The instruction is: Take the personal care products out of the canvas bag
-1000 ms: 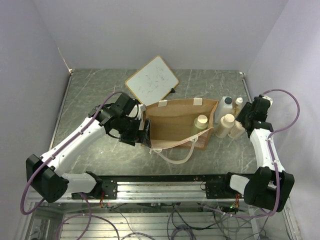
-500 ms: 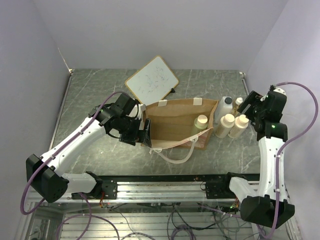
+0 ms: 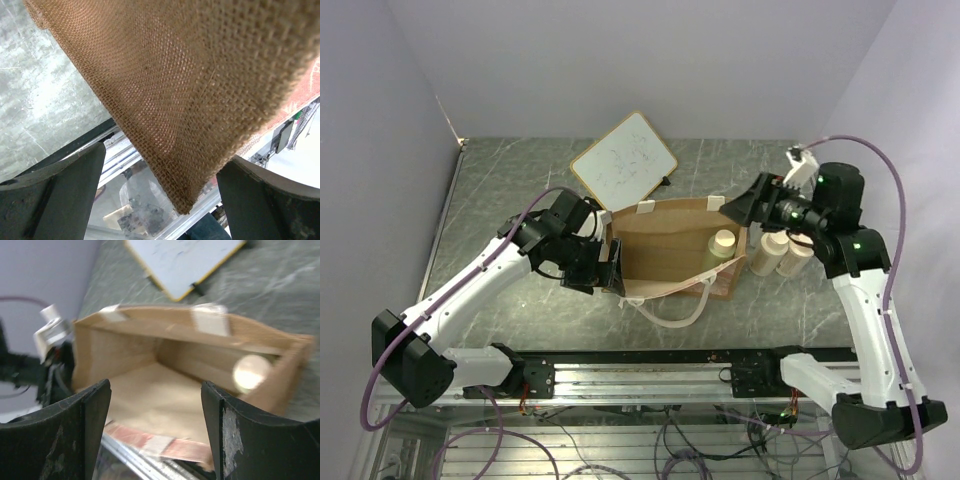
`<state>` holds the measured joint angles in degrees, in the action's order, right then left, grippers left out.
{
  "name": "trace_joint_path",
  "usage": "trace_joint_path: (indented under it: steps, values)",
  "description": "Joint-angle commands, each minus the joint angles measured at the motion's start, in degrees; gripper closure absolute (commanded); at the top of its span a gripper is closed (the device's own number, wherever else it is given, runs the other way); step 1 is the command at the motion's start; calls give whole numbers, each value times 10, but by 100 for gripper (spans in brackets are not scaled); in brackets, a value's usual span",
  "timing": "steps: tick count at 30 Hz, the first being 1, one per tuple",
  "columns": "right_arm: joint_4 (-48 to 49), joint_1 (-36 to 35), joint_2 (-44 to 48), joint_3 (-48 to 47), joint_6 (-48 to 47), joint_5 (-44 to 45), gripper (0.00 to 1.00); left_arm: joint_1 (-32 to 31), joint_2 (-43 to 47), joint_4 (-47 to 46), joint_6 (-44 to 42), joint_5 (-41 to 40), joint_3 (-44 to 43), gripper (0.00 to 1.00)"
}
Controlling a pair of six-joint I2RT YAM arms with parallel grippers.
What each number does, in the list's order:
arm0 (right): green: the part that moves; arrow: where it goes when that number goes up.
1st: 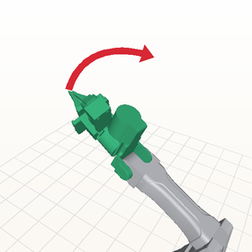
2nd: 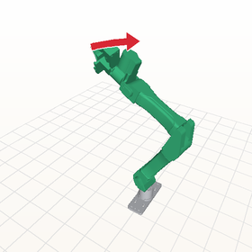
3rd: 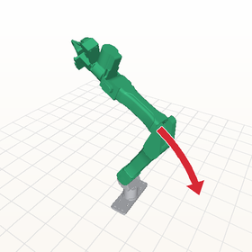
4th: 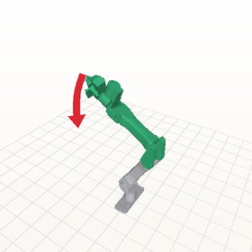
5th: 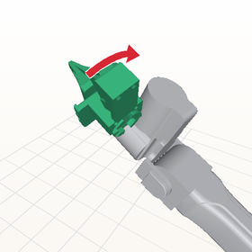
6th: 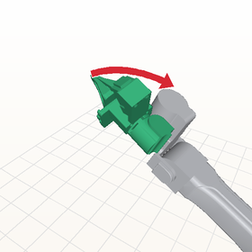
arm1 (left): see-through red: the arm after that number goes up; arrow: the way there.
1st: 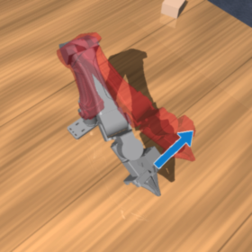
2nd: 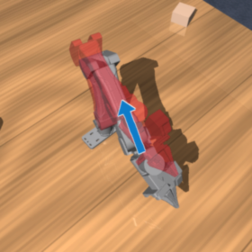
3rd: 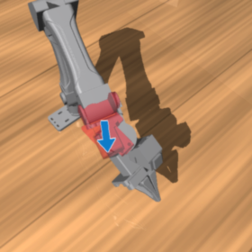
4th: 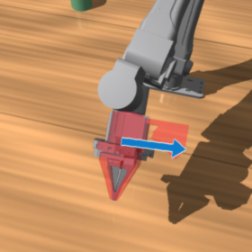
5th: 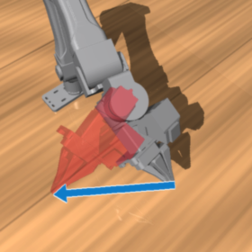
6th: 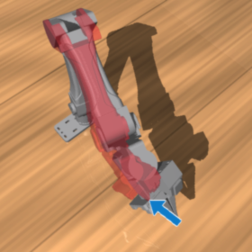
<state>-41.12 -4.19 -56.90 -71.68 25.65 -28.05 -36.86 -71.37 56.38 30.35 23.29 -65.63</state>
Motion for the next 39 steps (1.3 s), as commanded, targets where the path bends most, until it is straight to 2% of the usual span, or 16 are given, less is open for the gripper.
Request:
trace_joint_path:
  steps: [1,4,6,9,12,17,21,33,39]
  values:
    - [-29,-90,-22,-30,15,-22,28,-2,12,-21,14,26,7,1]
    - [-52,-141,-42,-15,25,7,28,-2,10,-22,14,26,5,1]
    - [-88,-170,-53,-7,27,57,28,-2,8,-19,13,24,4,1]
    - [-149,-194,-63,9,27,129,28,-2,10,-23,17,23,7,1]
    - [-169,-202,-38,40,34,180,28,-2,15,-32,24,26,17,1]
    - [-148,-205,20,115,55,253,25,-2,24,-48,27,30,48,1]
    - [-109,-211,36,166,69,304,20,-2,26,-53,29,31,65,1]
    - [-64,-269,-74,118,79,498,21,-2,19,-52,30,29,59,1]
    - [-20,-283,-105,127,54,529,26,-2,14,-47,25,29,51,1]
